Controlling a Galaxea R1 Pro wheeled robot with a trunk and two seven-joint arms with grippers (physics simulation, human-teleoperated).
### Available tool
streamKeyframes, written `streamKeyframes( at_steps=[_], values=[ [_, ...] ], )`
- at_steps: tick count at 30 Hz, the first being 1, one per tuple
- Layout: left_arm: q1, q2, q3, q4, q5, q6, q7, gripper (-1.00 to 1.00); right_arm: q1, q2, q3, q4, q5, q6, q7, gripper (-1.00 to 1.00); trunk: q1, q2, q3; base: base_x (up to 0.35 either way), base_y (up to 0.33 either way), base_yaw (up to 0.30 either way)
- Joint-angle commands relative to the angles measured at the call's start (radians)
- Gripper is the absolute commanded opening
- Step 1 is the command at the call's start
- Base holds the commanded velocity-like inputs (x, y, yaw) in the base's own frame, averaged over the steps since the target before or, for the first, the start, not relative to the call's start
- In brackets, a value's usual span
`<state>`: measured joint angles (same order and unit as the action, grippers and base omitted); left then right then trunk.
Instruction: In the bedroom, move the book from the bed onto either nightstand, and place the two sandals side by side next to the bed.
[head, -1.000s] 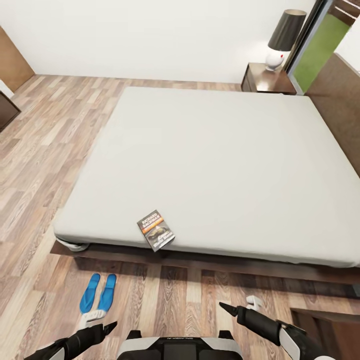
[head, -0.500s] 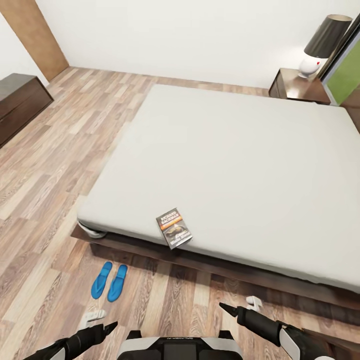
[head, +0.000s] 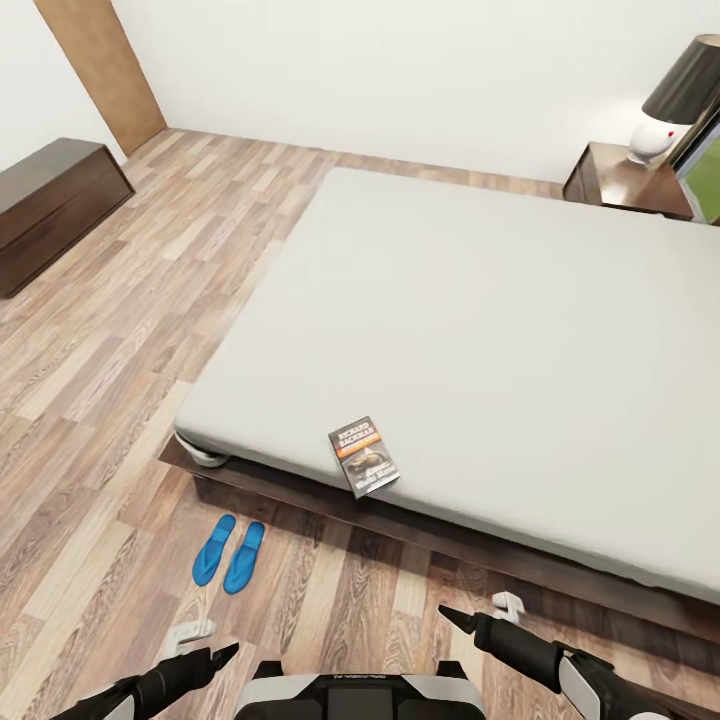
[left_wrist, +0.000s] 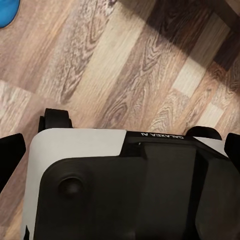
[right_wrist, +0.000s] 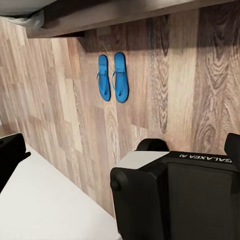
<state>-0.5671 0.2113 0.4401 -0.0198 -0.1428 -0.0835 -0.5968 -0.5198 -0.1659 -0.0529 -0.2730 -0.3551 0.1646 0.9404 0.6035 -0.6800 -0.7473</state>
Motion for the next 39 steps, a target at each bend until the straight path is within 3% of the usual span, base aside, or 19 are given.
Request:
streamKeyframes(
  at_steps=[1,18,39],
  values=[
    [-0.001,0.0,0.006,0.001,-0.011,-0.007,-0.001,1.0,0.0,0.0,-0.005,0.0,-0.002,0.011,0.004,1.0,0.0,-0.001,-0.001,0.0,0.0,0.002],
    [0.002,-0.002,0.006,0.001,-0.011,-0.007,-0.001,1.0,0.0,0.0,-0.005,0.0,-0.002,0.01,0.004,1.0,0.0,-0.001,-0.001,0.0,0.0,0.192],
    [0.003,-0.002,0.006,0.001,-0.011,-0.007,-0.001,1.0,0.0,0.0,-0.005,0.0,-0.002,0.01,0.004,1.0,0.0,-0.001,-0.001,0.0,0.0,0.016]
  ],
)
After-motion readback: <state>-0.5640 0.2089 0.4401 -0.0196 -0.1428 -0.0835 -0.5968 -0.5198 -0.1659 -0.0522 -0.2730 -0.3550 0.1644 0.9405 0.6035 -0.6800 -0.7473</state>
